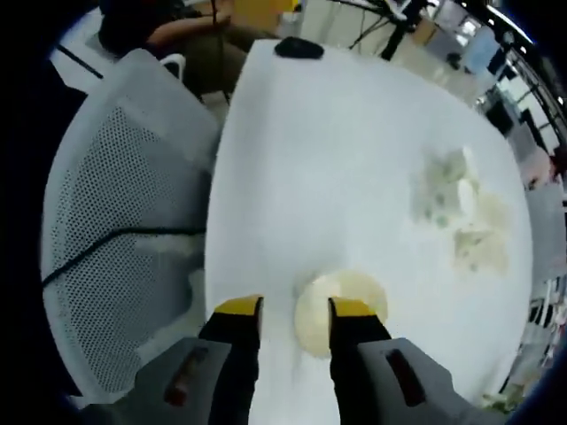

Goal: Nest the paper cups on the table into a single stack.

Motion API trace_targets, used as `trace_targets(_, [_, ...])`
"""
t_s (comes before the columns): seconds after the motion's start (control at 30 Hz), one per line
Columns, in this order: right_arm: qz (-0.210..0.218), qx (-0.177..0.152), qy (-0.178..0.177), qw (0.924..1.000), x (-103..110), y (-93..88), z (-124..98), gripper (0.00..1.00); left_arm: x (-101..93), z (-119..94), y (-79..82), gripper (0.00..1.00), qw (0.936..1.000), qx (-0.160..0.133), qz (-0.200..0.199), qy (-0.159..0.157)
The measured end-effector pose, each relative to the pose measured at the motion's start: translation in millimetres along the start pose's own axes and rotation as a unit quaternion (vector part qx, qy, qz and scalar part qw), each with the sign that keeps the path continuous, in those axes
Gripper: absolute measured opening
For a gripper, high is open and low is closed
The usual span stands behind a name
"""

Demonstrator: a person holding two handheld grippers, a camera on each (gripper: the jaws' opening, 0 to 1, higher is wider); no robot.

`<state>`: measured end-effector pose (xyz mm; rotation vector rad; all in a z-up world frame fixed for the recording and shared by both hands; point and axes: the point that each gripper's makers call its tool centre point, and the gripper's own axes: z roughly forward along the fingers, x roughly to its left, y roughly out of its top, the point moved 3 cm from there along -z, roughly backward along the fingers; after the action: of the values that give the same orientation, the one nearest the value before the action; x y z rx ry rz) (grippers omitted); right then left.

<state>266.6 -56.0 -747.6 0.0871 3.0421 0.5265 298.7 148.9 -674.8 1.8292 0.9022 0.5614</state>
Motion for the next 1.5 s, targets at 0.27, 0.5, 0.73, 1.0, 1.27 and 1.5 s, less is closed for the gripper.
trace_targets(0.27, [0.024, -0.102, -0.034, 0.9939, -28.9, 4.0, -60.0, 0.48, -1.1, 3.5, 6.6, 0.98, 1.0000, -0.009, 0.001, -0.003])
trace_targets(0.5, [0.080, -0.174, -0.080, 0.9782, -54.6, -28.7, -97.2, 0.55, -1.1, 4.8, 13.4, 0.98, 0.9998, -0.020, 0.007, -0.002])
trace_targets(0.73, [0.135, -0.268, -0.152, 0.9417, -67.5, -67.8, -116.6, 0.69, -3.6, 4.9, 20.3, 0.98, 0.9995, -0.027, 0.013, -0.005])
trace_targets(1.0, [0.202, -0.322, -0.191, 0.9047, -62.8, -113.6, -125.3, 0.87, -8.2, 5.7, 16.8, 0.98, 0.9995, -0.026, 0.014, -0.009])
trace_targets(1.27, [0.248, -0.351, -0.218, 0.8763, -60.4, -153.2, -122.5, 0.99, -7.8, 0.5, -2.2, 0.98, 0.9997, -0.024, 0.004, -0.010])
trace_targets(1.5, [0.267, -0.375, -0.246, 0.8528, -58.4, -172.4, -124.2, 1.00, -4.7, -5.0, -12.4, 0.98, 0.9998, -0.015, 0.014, 0.003])
